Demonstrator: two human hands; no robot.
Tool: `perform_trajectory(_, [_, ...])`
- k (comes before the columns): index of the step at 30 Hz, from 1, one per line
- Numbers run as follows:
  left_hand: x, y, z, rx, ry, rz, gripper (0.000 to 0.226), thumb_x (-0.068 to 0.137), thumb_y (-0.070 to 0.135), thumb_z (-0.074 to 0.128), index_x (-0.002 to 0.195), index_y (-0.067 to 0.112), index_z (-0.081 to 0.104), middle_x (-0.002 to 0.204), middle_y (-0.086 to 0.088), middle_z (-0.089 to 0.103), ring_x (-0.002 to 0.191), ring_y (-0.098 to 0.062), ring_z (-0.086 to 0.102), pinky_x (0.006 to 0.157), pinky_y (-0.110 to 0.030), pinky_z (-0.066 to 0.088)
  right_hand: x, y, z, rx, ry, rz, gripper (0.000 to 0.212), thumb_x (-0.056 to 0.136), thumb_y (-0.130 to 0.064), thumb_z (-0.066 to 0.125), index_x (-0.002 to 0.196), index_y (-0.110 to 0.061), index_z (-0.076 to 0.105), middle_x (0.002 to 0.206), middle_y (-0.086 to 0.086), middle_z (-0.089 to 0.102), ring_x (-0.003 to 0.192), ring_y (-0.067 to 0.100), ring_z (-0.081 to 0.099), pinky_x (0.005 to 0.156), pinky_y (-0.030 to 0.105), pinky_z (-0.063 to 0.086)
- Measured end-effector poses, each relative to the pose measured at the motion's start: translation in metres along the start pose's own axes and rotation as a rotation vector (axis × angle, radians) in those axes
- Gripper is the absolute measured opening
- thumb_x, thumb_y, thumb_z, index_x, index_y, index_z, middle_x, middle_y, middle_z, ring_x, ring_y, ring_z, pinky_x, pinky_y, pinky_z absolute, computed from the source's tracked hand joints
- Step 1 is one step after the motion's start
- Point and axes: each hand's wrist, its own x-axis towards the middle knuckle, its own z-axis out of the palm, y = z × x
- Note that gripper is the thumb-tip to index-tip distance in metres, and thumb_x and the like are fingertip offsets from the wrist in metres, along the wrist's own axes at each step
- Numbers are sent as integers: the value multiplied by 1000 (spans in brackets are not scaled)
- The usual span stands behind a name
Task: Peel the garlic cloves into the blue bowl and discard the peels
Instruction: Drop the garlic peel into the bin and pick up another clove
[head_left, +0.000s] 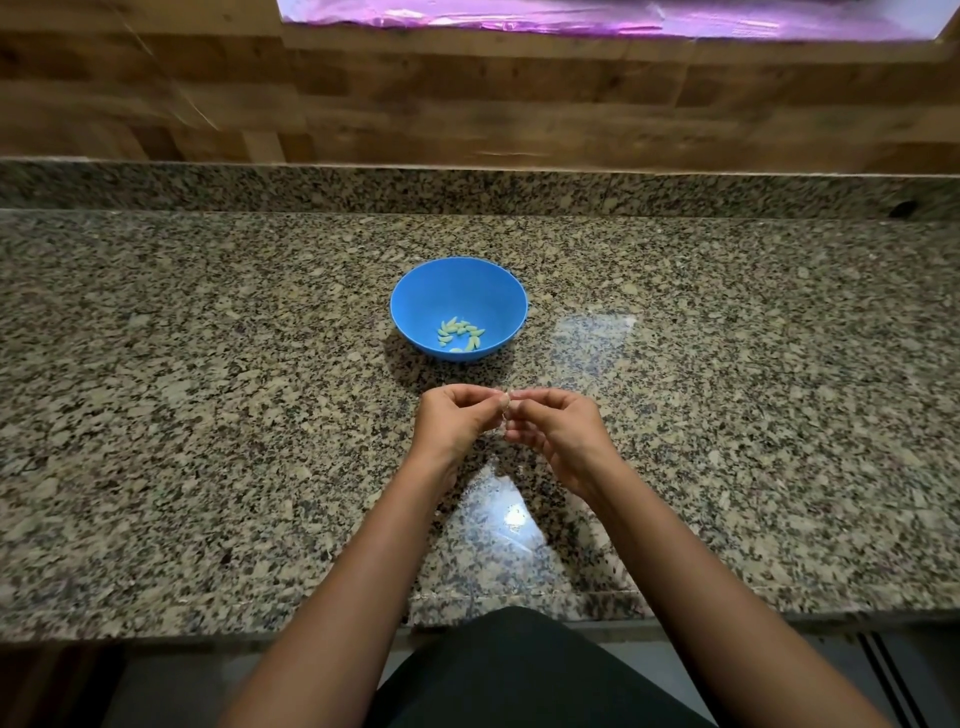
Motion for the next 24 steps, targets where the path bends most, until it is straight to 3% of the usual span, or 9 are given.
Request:
perform_trajectory(4, [0,2,0,-81,-30,-47,2,82,-1,66,85,-2,66,81,-14,68,73,-22,63,72,-26,55,0,-2,-3,-5,-32,-20,3,82,7,62,83,4,63,68,12,66,54,14,63,55,22,55])
perform_trajectory(7, [3,2,2,-48,-24,-64,4,84,-1,64,80,1,65,79,-15,67,74,-24,61,78,-33,54,1,-2,-5,5,-41,-12,11,81,8,61,91,5,58,73,14,66,57,17,64,55,23,55])
perform_trajectory(10, [8,-1,2,5,26,-54,7,85,2,65,78,5,65,76,-11,65,71,-20,58,74,-31,52,4,-4,-10,4,6,-8,19,82,9,60,97,1,51,81,17,65,62,19,63,57,23,56])
perform_trajectory(13, [12,-7,-2,250,74,21,4,84,11,68,80,10,66,78,-8,68,73,-19,62,75,-32,53,14,-8,-17,-327,116,-84,20,84,2,62,99,-6,51,88,13,64,67,18,64,60,24,56])
perform_trajectory(17, [8,-11,-3,723,123,184,15,86,19,67,97,10,70,90,-1,69,77,-10,59,66,-13,46,34,-12,-14,-738,178,-198,20,88,-2,59,105,-9,50,84,5,60,65,11,61,50,17,51])
perform_trajectory(19, [5,-14,-3,827,123,247,19,88,18,64,104,9,70,98,-3,70,82,-10,59,72,-14,45,42,-9,-13,-845,190,-242,20,89,-4,58,106,-9,51,93,9,59,69,10,58,51,16,50])
perform_trajectory(22, [1,-22,-9,904,113,306,19,91,19,60,106,9,68,103,-4,68,89,-11,56,75,-17,43,41,2,-14,-956,211,-306,17,90,-14,58,106,-12,53,104,8,57,91,16,59,77,25,54])
perform_trajectory(24, [-1,-29,-16,926,140,348,19,92,20,58,106,11,67,107,-3,63,97,-12,50,77,-19,39,25,12,-18,-1042,211,-355,31,91,-28,56,118,-12,52,116,6,54,112,17,51,97,32,46])
